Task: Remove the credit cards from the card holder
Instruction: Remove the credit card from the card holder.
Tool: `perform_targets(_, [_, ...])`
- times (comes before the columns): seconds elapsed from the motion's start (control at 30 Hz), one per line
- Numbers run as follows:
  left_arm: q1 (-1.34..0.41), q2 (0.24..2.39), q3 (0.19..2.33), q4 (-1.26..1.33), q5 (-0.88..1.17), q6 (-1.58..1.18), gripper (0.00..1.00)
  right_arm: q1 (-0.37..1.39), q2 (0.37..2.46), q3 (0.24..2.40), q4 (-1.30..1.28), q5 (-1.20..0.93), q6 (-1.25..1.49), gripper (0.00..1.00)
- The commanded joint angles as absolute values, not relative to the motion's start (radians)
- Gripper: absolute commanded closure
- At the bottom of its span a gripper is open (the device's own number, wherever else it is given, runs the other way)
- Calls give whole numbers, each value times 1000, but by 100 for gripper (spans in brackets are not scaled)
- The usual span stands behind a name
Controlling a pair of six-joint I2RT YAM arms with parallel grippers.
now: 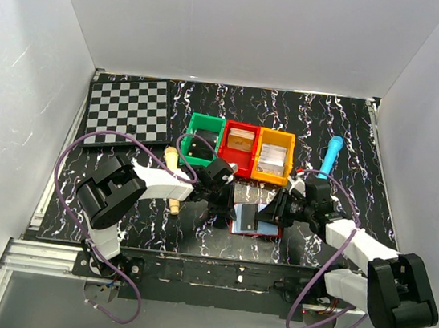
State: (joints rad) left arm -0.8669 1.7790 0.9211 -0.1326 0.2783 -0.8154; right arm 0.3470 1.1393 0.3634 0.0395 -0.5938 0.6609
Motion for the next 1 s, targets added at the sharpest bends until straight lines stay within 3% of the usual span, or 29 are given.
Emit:
perform_targets(0.0, [-873,1827,894,-176,229,-789,100,344,1161,364,118,-673,673,63])
perform_targets(0.13, [-873,1830,899,-164,245,-778,100,344,1189,364,144,-706,683,59])
perform_targets(0.97, [-873,1832,897,-166,242,-778,100,341,1172,385,12,-554,629,55])
